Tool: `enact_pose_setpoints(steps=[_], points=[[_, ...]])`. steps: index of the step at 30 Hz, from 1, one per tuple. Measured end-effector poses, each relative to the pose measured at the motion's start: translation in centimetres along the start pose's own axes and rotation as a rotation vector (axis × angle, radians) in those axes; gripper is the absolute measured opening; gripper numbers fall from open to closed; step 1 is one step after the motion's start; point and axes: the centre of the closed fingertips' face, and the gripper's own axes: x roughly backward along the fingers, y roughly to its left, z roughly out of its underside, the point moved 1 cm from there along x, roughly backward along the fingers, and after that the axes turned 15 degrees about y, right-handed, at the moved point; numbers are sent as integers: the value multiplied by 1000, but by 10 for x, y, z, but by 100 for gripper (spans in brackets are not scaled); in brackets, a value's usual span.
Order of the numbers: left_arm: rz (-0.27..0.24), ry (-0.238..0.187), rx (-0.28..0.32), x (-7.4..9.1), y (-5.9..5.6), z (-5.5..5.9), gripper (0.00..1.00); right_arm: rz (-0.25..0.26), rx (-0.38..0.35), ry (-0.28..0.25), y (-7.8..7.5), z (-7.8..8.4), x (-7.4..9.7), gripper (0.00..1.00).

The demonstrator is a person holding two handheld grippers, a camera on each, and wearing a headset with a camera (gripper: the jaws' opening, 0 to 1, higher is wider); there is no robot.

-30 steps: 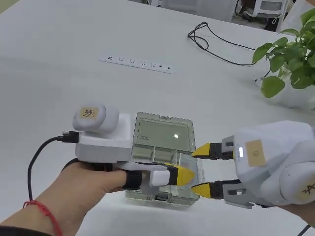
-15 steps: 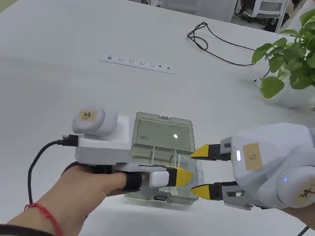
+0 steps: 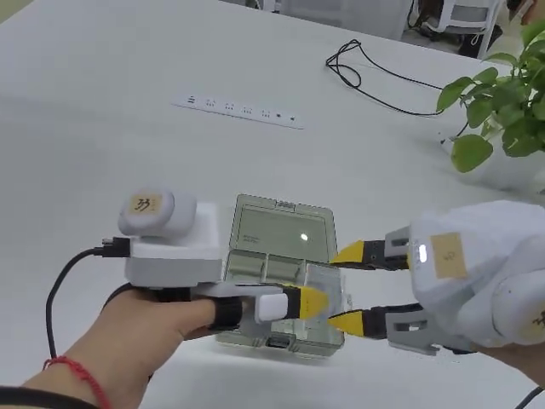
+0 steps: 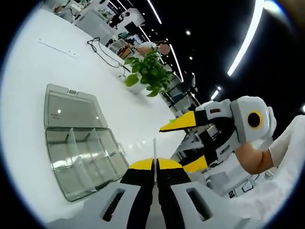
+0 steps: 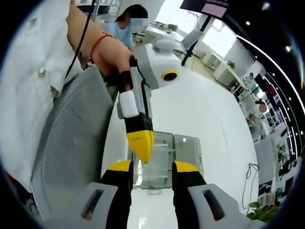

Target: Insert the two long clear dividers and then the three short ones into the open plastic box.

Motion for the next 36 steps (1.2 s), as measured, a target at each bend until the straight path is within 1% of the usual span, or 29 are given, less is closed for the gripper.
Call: enact_pose_setpoints(steps=[1,2,3,4,5,6,7,8,9,10,11,12,13,14,15,16,17,19,21,22,23,26,27,28,32,36], points=[[3,2,-13,0,0,0,0,-10,-17,-15,-3,-1,3,33],[6,3,-41,1,-1,1,0,-20,-33,-29,-4,-2,5,33],[9,1,-106,1,-4,1,0,-48,-52,-50,-6,-3,8,33],[6,4,-125,2,-4,2,0,-58,-57,-54,-6,-3,9,33],[-1,18,-157,2,-4,5,0,-106,-61,-67,-6,-2,12,33],[9,29,-188,2,-7,7,0,-129,-70,-74,-6,-2,14,32],[12,34,-208,2,-8,8,0,-148,-83,-84,-8,-2,15,32],[9,41,-244,3,-9,9,0,-169,-91,-93,-8,-3,16,31],[11,48,-267,3,-10,10,0,-212,-103,-107,-7,-4,18,30],[12,45,-302,4,-12,10,0,-243,-115,-117,-6,-5,20,30],[12,45,-317,4,-14,10,0,-277,-127,-138,-5,-8,21,29],[13,46,-342,5,-15,10,0,-306,-133,-147,-3,-10,22,28],[13,45,-394,5,-18,10,0,-344,-141,-153,0,-11,24,26],[14,49,-423,6,-20,11,0,-364,-138,-154,1,-11,24,25],[15,54,-469,6,-23,12,0,-373,-140,-150,1,-11,23,24],[13,47,-511,6,-25,11,0,-385,-133,-146,1,-11,22,24],[12,50,-557,7,-28,12,0,-392,-126,-145,2,-11,22,24],[13,52,-582,8,-31,13,0,-427,-104,-140,6,-12,23,21],[5,33,-674,10,-34,12,0,-481,-95,-151,13,-15,25,18],[6,31,-687,10,-35,13,0,-490,-94,-151,14,-16,25,17],[20,42,-668,10,-36,15,0,-503,-92,-148,15,-15,24,16],[25,50,-700,10,-39,17,0,-535,-78,-142,19,-14,24,13],[25,51,-700,10,-39,17,0,-550,-71,-143,22,-16,24,12],[26,50,-704,10,-39,16,0,-556,-71,-141,23,-16,24,10],[31,42,-709,11,-41,16,0,-567,-64,-130,26,-17,22,8],[35,34,-711,12,-42,15,0,-582,-63,-133,28,-17,21,5]])
